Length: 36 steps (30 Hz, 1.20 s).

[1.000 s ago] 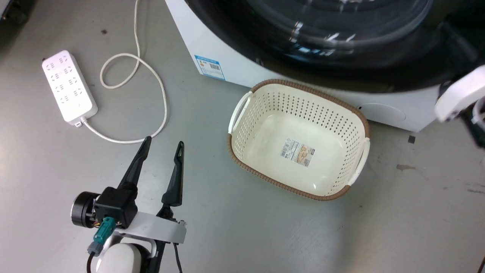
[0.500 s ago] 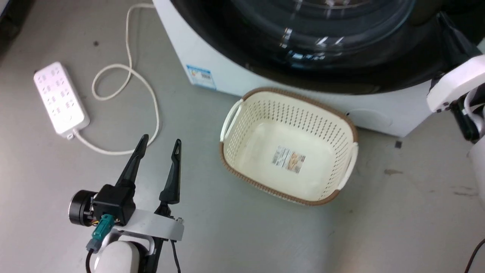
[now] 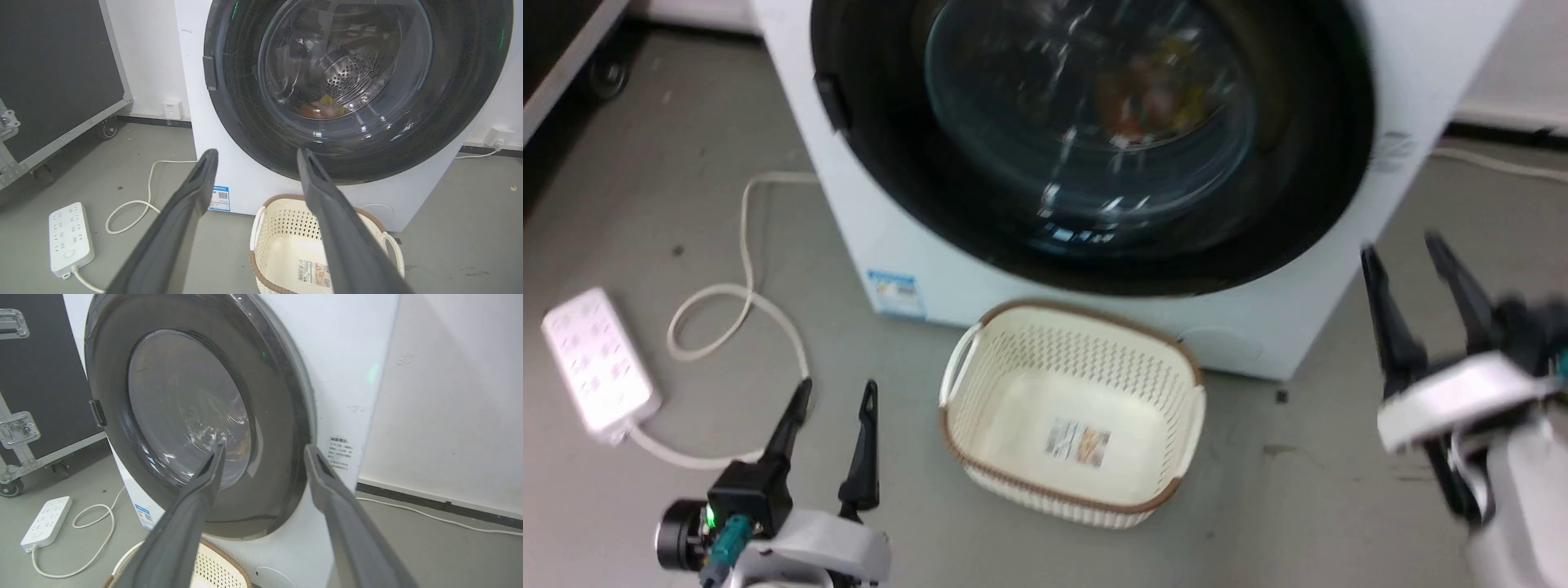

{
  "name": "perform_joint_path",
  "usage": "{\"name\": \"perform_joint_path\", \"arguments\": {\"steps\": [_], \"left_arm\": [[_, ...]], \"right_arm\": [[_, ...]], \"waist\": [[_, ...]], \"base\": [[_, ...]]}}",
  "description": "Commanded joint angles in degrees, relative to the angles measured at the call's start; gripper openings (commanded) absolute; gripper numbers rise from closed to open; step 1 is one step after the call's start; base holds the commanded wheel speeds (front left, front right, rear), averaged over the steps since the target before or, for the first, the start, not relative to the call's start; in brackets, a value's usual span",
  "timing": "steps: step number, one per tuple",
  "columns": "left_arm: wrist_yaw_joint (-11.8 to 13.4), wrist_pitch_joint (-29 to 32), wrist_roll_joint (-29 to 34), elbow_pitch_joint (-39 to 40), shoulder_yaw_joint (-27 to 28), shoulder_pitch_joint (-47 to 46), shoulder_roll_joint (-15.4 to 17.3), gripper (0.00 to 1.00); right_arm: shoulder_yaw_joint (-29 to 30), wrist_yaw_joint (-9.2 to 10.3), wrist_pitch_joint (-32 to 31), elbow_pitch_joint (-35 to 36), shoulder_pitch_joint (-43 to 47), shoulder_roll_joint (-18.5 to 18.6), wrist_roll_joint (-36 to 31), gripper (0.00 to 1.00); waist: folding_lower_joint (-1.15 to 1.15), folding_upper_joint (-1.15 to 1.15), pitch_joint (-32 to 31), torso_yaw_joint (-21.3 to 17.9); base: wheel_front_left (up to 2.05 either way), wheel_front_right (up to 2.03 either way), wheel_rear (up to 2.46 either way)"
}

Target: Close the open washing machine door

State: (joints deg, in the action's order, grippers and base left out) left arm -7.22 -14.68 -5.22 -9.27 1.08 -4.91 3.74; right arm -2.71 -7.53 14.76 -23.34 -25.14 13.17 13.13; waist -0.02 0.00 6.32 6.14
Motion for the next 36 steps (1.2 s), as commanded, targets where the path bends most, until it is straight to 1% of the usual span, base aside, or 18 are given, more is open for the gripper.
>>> {"name": "perform_joint_path", "arguments": {"steps": [1,2,3,4,5,6,7,8,9,16,23,24,36], "left_arm": [[-0.1,-0.3,-0.1,-0.4,0.1,0.8,-0.3,1.00],[-0.2,-0.3,-0.1,-1.2,0.1,1.5,-0.3,1.00],[-0.2,-0.3,-0.1,-1.2,0.1,1.5,-0.3,1.00],[-0.2,-0.3,0.0,-1.7,0.0,2.2,-0.4,1.00],[-0.2,-0.3,0.0,-1.9,-0.1,2.5,-0.4,1.00],[-0.2,-0.3,0.0,-1.9,-0.1,2.5,-0.4,1.00],[-0.2,-0.3,0.1,-2.1,-0.3,2.9,-0.4,1.00],[-0.2,-0.3,0.1,-2.1,-0.3,2.9,-0.4,1.00],[-0.2,-0.3,0.0,-2.6,-0.7,3.4,-0.4,1.00],[-0.2,-0.3,-0.2,-3.2,-1.7,4.7,-0.4,1.00],[-0.2,-0.3,0.1,-2.6,-1.8,4.8,-0.5,1.00],[0.0,0.0,0.0,-2.8,-2.1,4.1,-0.5,0.00],[0.5,1.0,0.3,-2.1,-2.0,4.2,-0.5,0.00]], "right_arm": [[0.8,0.04,0.2,1.6,2.6,-0.7,-0.6,1.00],[2.7,0.04,0.2,5.2,7.1,-2.3,-1.7,1.00],[2.7,0.04,0.2,5.2,7.1,-2.3,-1.7,1.00],[4.1,0.04,0.2,8.3,11.3,-4.1,-3.3,1.00],[4.8,0.04,0.2,9.7,13.1,-5.1,-4.3,1.00],[4.8,0.04,0.2,9.7,13.1,-5.1,-4.3,1.00],[6.0,0.04,0.2,11.9,16.2,-7.0,-5.7,1.00],[6.0,0.04,0.2,11.9,16.2,-7.0,-5.7,1.00],[7.1,0.04,0.2,13.2,18.9,-8.5,-6.9,1.00],[7.1,0.04,0.2,12.9,24.8,-10.2,-8.5,1.00],[5.8,0.04,0.2,11.6,24.6,-10.3,-7.3,1.00],[5.9,0.00,0.0,11.7,24.2,-10.0,-7.5,0.00],[5.7,0.00,-0.9,12.4,24.2,-10.0,-7.9,0.00]], "waist": [[0.02,0.00,-3.4,-3.0],[0.02,0.00,-4.6,-3.8],[0.02,0.00,-4.6,-3.8],[0.02,0.00,-5.7,-4.5],[0.02,0.00,-6.0,-4.8],[0.02,0.00,-6.0,-4.8],[0.02,0.00,-6.4,-5.4],[0.02,0.00,-6.4,-5.4],[0.02,0.00,-6.9,-5.7],[0.02,0.00,-7.8,-6.3],[0.02,0.00,-7.9,-6.1],[0.02,0.00,-7.9,-6.1],[0.02,0.00,-7.8,-6.1]], "base": [[0.00,0.00,0.00],[0.00,0.00,0.00],[0.00,0.00,0.00],[0.00,0.00,0.00],[0.00,0.00,0.00],[0.00,0.00,0.00],[0.00,0.00,0.00],[0.00,0.00,0.00],[0.00,0.00,0.00],[0.00,0.00,0.00],[0.00,0.00,0.00],[0.00,0.00,0.00],[0.00,0.00,0.00]]}}
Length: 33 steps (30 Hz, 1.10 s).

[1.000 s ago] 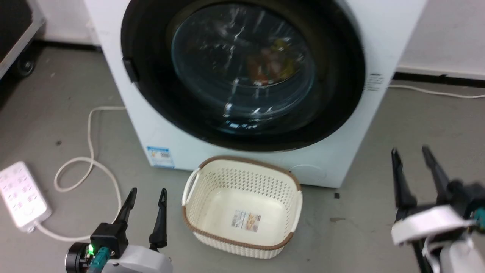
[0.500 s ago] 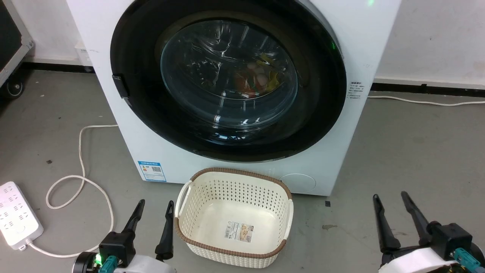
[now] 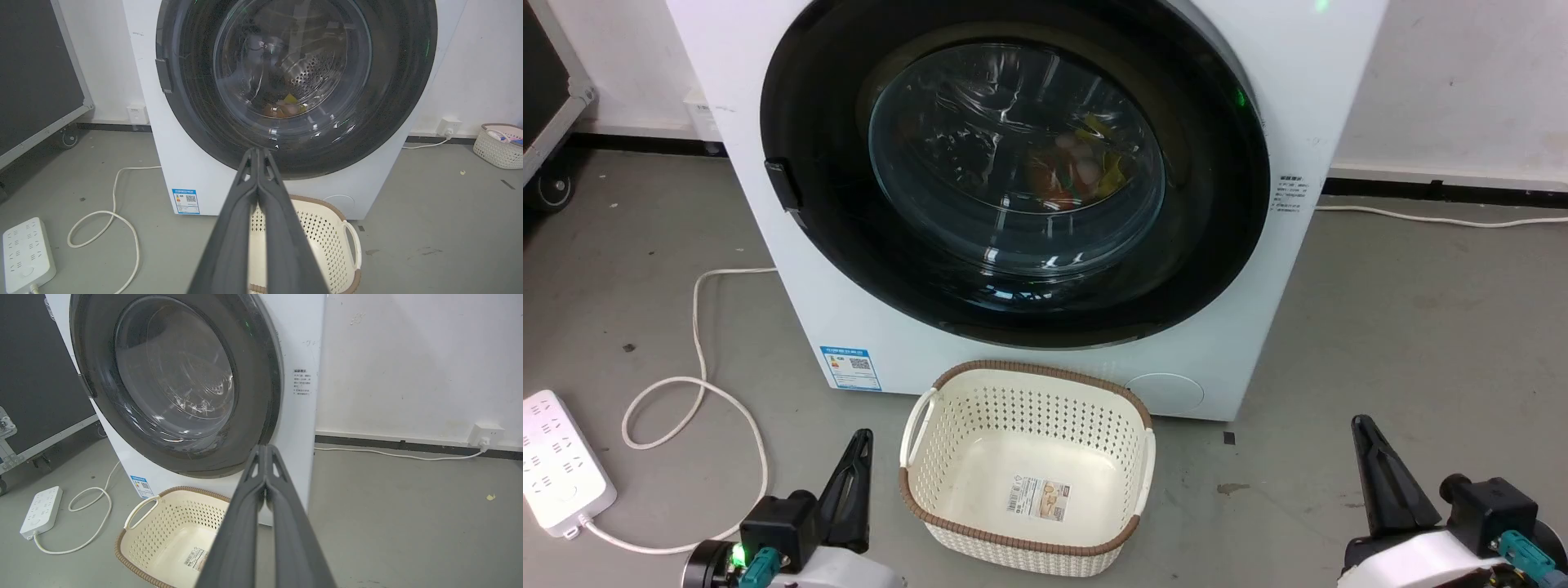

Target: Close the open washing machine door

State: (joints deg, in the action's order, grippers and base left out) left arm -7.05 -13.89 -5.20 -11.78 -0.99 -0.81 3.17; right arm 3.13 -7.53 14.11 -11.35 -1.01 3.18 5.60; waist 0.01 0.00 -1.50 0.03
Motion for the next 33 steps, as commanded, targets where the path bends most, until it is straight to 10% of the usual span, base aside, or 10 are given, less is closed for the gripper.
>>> {"name": "perform_joint_path", "arguments": {"steps": [1,33], "left_arm": [[0.3,0.3,0.3,0.5,0.1,0.1,0.0,0.00],[2.2,4.1,1.7,3.6,0.3,0.3,-0.1,0.00]], "right_arm": [[-0.2,0.00,-0.4,0.5,0.1,0.0,-0.4,0.00],[-1.0,0.01,-4.2,3.5,0.3,-0.1,-1.8,0.00]], "waist": [[0.00,0.00,0.0,0.0],[0.00,0.00,0.4,0.0]], "base": [[0.00,0.00,0.00],[0.00,0.00,0.00]]}}
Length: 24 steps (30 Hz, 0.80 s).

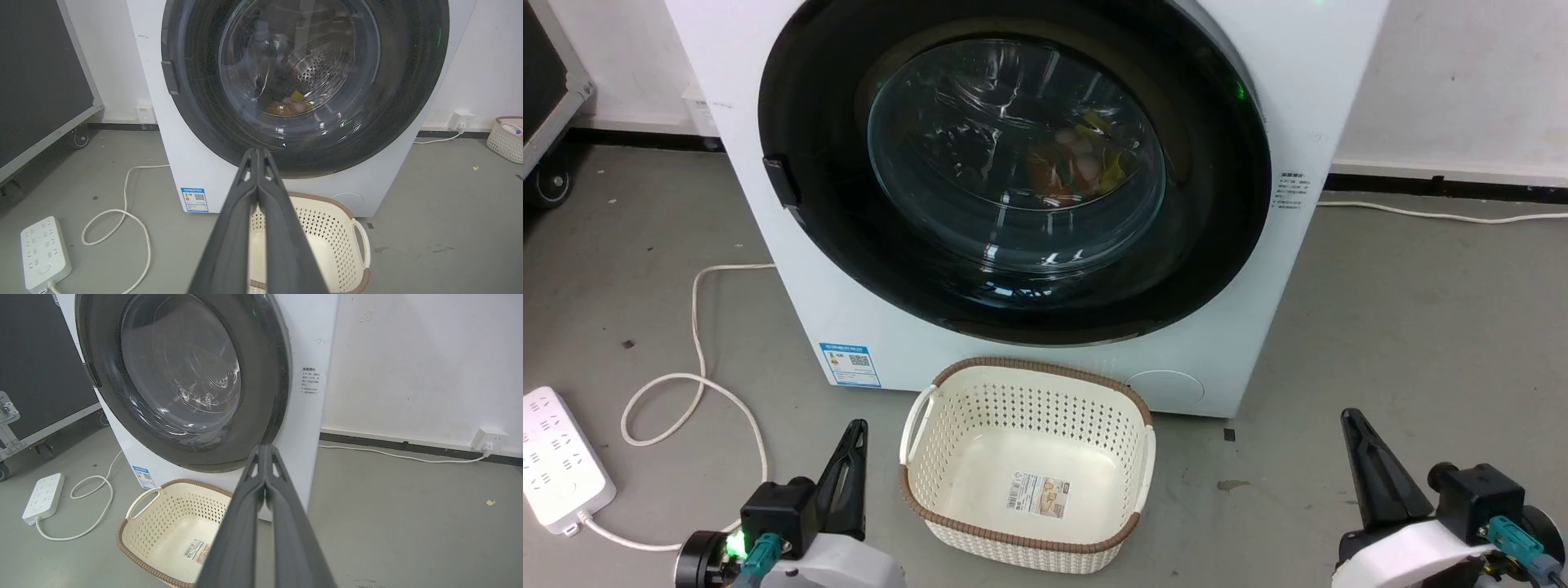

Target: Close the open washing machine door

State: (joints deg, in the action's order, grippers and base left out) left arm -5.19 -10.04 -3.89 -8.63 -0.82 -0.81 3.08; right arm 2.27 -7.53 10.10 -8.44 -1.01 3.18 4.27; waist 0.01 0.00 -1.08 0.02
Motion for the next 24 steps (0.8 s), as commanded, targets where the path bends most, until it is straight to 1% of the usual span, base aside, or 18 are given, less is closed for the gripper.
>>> {"name": "perform_joint_path", "arguments": {"steps": [1,24], "left_arm": [[0.4,0.3,0.4,0.5,0.2,0.3,0.0,0.00],[1.7,2.9,1.3,2.7,0.3,0.4,0.0,0.00]], "right_arm": [[-0.1,0.01,-0.3,0.7,0.4,-0.1,-0.5,0.00],[-0.7,0.02,-2.9,2.7,0.5,-0.2,-1.5,0.00]], "waist": [[0.00,0.00,0.0,0.0],[0.00,0.00,0.3,0.0]], "base": [[0.00,0.00,0.00],[0.00,0.00,0.00]]}}
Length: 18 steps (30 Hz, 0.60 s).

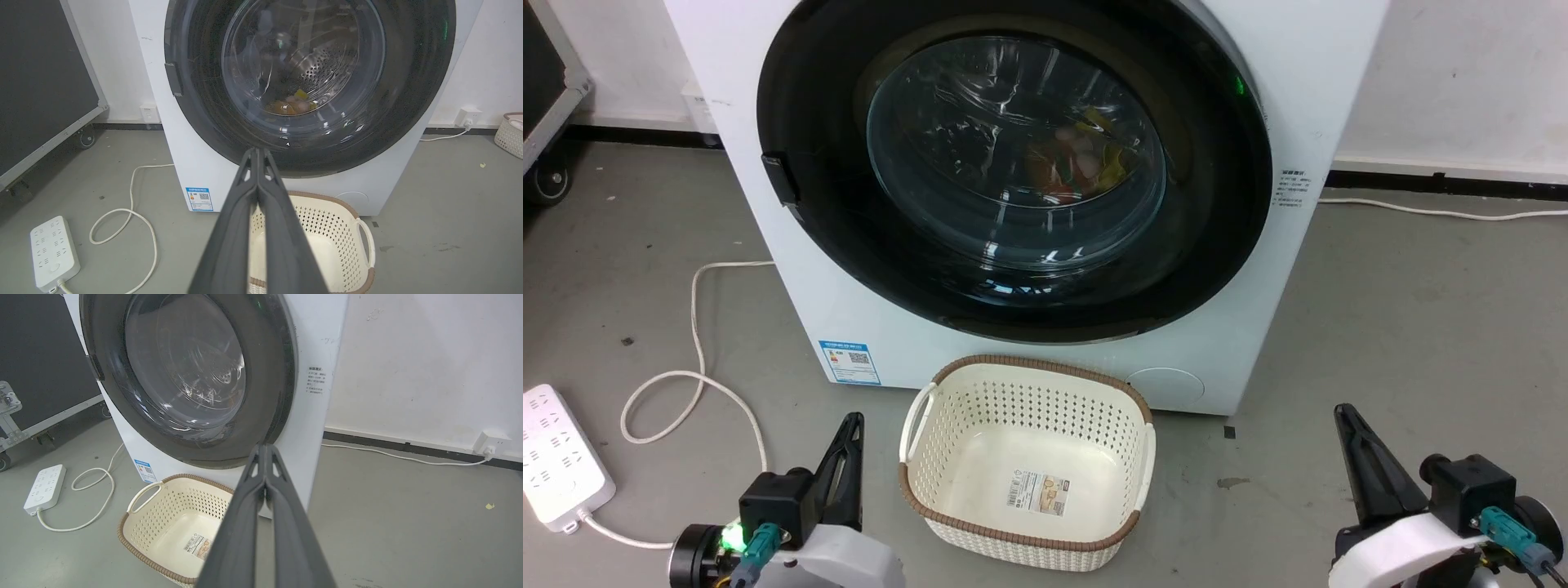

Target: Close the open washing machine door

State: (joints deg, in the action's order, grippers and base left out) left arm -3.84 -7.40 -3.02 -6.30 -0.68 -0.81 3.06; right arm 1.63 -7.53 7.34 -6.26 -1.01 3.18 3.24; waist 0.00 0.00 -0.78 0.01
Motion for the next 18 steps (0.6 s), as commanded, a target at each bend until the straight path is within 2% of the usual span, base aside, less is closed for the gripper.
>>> {"name": "perform_joint_path", "arguments": {"steps": [1,18], "left_arm": [[0.4,0.5,0.5,0.5,0.2,0.4,0.0,0.00],[1.3,2.3,1.2,2.1,0.3,0.5,-0.1,0.00]], "right_arm": [[-0.1,0.02,-0.4,0.7,0.5,-0.2,-0.6,0.00],[-0.5,0.03,-2.2,2.2,0.7,-0.2,-1.3,0.00]], "waist": [[0.00,0.00,0.0,0.0],[0.00,0.00,0.2,0.0]], "base": [[0.00,0.00,0.00],[0.00,0.00,0.00]]}}
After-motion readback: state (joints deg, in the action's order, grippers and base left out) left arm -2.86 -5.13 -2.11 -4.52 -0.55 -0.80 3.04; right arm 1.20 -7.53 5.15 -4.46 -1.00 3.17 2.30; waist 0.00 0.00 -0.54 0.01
